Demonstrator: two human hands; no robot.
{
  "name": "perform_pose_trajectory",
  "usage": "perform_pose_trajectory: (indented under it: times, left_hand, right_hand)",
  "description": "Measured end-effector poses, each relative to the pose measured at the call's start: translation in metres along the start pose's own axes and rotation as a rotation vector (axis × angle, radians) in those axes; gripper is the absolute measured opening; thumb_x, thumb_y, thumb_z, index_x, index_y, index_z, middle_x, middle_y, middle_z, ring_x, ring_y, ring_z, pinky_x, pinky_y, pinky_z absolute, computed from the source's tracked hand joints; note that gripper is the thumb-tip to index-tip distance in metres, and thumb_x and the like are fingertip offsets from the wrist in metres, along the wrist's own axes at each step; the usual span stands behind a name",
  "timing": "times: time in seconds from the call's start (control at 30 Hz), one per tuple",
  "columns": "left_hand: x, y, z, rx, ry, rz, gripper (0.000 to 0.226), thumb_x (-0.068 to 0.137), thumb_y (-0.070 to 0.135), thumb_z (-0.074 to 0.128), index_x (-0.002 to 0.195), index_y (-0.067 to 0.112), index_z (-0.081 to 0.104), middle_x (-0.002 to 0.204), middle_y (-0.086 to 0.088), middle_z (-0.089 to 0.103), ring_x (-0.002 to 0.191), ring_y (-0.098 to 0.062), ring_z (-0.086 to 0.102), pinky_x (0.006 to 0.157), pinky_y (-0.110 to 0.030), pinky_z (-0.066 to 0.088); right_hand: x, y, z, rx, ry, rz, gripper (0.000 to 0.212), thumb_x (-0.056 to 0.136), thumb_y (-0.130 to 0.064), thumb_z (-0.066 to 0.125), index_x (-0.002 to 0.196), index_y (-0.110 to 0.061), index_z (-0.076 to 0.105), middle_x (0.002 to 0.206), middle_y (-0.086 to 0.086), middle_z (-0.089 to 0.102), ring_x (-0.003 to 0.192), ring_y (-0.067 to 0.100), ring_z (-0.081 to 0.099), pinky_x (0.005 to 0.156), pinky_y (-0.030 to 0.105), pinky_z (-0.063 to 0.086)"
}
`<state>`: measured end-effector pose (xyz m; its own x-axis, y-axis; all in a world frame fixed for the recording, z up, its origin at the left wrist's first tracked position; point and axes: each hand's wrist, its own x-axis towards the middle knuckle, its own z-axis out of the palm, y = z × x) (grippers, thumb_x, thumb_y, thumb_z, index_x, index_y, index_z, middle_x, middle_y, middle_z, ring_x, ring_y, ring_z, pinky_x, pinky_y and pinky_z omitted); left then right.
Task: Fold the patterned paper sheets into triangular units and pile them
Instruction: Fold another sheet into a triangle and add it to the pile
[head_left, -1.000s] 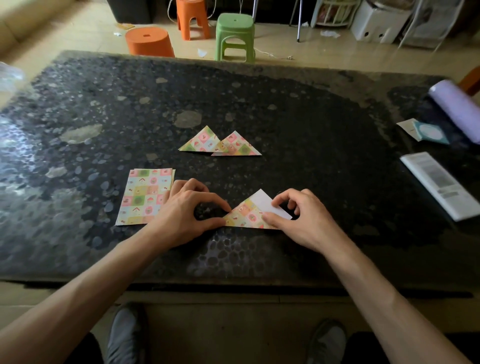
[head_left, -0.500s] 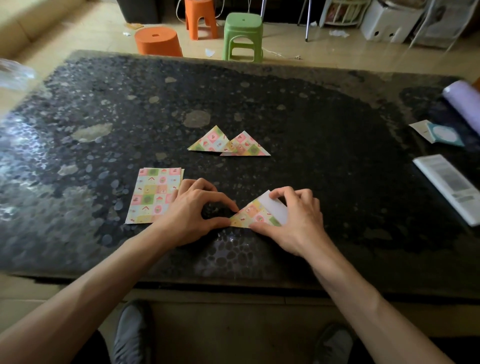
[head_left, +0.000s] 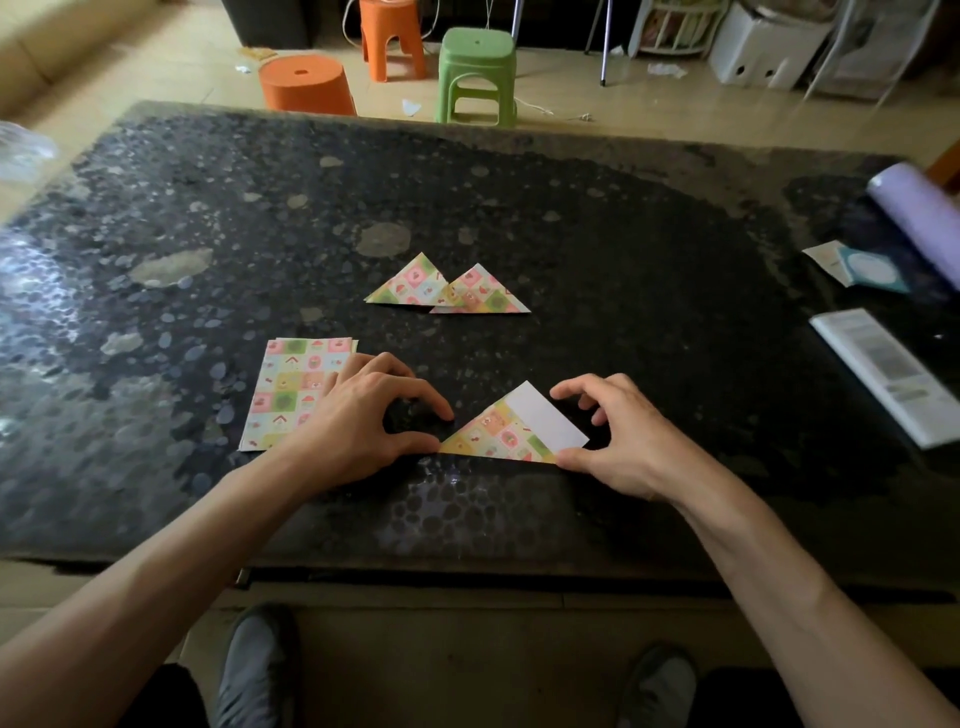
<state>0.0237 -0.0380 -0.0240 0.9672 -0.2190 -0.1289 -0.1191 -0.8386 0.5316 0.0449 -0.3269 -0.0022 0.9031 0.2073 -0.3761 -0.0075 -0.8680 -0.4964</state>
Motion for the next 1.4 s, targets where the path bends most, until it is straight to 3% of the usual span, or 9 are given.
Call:
perform_pose_trajectory:
  times: [0.2, 0.4, 0.47, 0.57, 0.77, 1.03, 1.17, 1.3, 1.4]
  left_hand:
    - [0.003, 0.004, 0.001, 0.027, 0.035, 0.034, 0.029, 0.081, 0.050, 0.080, 0.101, 0.062, 0.064, 0.117, 0.022, 0.051, 0.123, -0.012, 0.040, 0.107, -0.049, 0.038]
    - [0.004, 0.008, 0.007, 0.022, 0.214, 0.118, 0.021, 0.091, 0.034, 0.074, 0.107, 0.047, 0.071, 0.108, 0.020, 0.060, 0.105, -0.007, 0.055, 0.092, -0.040, 0.051]
    - [0.003, 0.013, 0.012, 0.035, 0.232, 0.182, 0.021, 0.093, 0.042, 0.070, 0.114, 0.043, 0.070, 0.108, 0.020, 0.060, 0.103, -0.004, 0.055, 0.089, -0.033, 0.051]
    - [0.002, 0.018, 0.024, 0.152, 0.167, 0.306, 0.047, 0.087, 0.062, 0.066, 0.129, 0.042, 0.065, 0.119, 0.017, 0.058, 0.110, -0.007, 0.054, 0.091, -0.030, 0.048]
    - [0.011, 0.021, 0.031, 0.238, 0.169, 0.358, 0.049, 0.091, 0.061, 0.058, 0.134, 0.037, 0.065, 0.121, 0.014, 0.061, 0.108, -0.011, 0.058, 0.084, -0.024, 0.043]
    - [0.008, 0.023, 0.025, 0.383, 0.175, 0.549, 0.031, 0.098, 0.039, 0.064, 0.127, 0.028, 0.069, 0.124, 0.001, 0.065, 0.105, -0.020, 0.066, 0.087, -0.039, 0.055]
    - [0.005, 0.020, 0.027, 0.445, 0.192, 0.604, 0.049, 0.083, 0.018, 0.085, 0.128, 0.019, 0.066, 0.127, -0.005, 0.068, 0.110, -0.025, 0.069, 0.085, -0.043, 0.057]
    - [0.003, 0.020, 0.022, 0.350, 0.289, 0.600, 0.023, 0.093, 0.010, 0.071, 0.116, 0.012, 0.072, 0.119, -0.007, 0.072, 0.107, -0.026, 0.071, 0.086, -0.044, 0.060]
    - [0.002, 0.014, 0.021, 0.221, 0.339, 0.510, 0.023, 0.092, 0.003, 0.070, 0.110, 0.016, 0.073, 0.120, -0.002, 0.073, 0.109, -0.022, 0.071, 0.085, -0.040, 0.061]
  right_hand:
    - [-0.001, -0.003, 0.013, 0.047, 0.149, 0.012, 0.032, 0.089, -0.038, 0.078, 0.117, -0.042, 0.062, 0.122, -0.010, 0.048, 0.113, 0.008, 0.051, 0.088, 0.026, 0.042]
    - [-0.006, -0.010, 0.023, -0.023, 0.207, -0.010, 0.047, 0.088, -0.040, 0.079, 0.128, -0.039, 0.055, 0.121, -0.010, 0.050, 0.113, 0.009, 0.053, 0.086, 0.024, 0.046]
    - [-0.007, -0.011, 0.022, -0.024, 0.214, -0.002, 0.049, 0.087, -0.042, 0.080, 0.129, -0.039, 0.054, 0.119, -0.010, 0.051, 0.111, 0.009, 0.054, 0.085, 0.025, 0.046]
    - [-0.008, -0.011, 0.023, -0.023, 0.224, 0.013, 0.047, 0.089, -0.043, 0.078, 0.130, -0.040, 0.054, 0.120, -0.010, 0.051, 0.110, 0.008, 0.053, 0.083, 0.024, 0.045]
    - [-0.010, -0.010, 0.019, 0.085, 0.221, 0.038, 0.052, 0.092, -0.036, 0.076, 0.139, -0.036, 0.054, 0.120, -0.010, 0.060, 0.100, 0.004, 0.060, 0.080, 0.021, 0.048]
    - [-0.003, -0.003, 0.012, 0.434, 0.170, 0.124, 0.046, 0.086, -0.028, 0.080, 0.127, -0.037, 0.063, 0.096, -0.012, 0.073, 0.092, 0.009, 0.073, 0.090, 0.038, 0.060]
    - [-0.007, -0.005, 0.007, 0.331, 0.103, 0.000, 0.046, 0.086, -0.024, 0.081, 0.124, -0.041, 0.062, 0.108, -0.013, 0.067, 0.095, 0.004, 0.067, 0.087, 0.029, 0.059]
    - [-0.014, -0.003, -0.004, 0.093, -0.068, -0.181, 0.068, 0.071, -0.052, 0.089, 0.129, -0.053, 0.054, 0.125, -0.024, 0.048, 0.120, -0.003, 0.041, 0.095, 0.026, 0.042]
    - [-0.018, -0.001, 0.001, -0.036, -0.055, -0.349, 0.062, 0.074, -0.047, 0.087, 0.128, -0.050, 0.057, 0.126, -0.028, 0.045, 0.124, -0.005, 0.035, 0.099, 0.020, 0.035]
